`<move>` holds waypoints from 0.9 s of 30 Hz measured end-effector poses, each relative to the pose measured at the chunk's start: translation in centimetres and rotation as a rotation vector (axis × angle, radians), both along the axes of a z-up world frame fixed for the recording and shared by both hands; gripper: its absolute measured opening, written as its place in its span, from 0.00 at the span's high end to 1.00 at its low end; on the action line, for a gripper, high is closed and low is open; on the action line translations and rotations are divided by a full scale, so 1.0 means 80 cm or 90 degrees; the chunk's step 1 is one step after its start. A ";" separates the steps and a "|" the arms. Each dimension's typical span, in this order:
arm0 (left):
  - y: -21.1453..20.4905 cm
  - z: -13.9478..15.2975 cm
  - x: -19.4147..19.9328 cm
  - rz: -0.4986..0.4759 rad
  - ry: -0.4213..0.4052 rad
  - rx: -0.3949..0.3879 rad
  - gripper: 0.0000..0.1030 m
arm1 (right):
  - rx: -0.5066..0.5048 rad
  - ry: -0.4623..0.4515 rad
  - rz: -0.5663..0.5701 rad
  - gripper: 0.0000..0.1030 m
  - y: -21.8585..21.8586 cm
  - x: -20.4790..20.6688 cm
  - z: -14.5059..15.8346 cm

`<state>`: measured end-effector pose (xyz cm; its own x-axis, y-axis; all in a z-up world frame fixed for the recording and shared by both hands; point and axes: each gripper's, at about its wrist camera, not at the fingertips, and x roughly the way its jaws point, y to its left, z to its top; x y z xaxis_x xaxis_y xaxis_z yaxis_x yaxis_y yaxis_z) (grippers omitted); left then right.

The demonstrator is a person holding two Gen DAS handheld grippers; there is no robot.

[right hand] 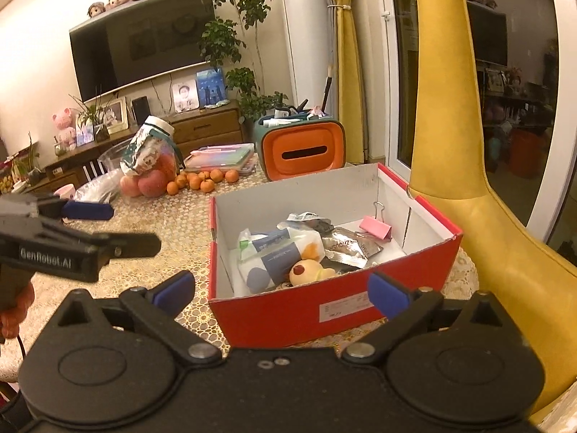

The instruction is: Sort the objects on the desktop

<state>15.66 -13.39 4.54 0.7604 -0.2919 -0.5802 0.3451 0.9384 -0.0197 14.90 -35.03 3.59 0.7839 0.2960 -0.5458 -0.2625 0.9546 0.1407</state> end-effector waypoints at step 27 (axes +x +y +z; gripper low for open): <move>0.015 -0.020 -0.041 0.005 0.044 0.000 0.01 | 0.014 0.018 -0.031 0.01 0.027 -0.029 -0.010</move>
<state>12.36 -12.16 2.93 0.7212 -0.2859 -0.6310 0.3356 0.9410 -0.0428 12.60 -32.84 2.79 0.7818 0.2702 -0.5619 -0.2121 0.9627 0.1678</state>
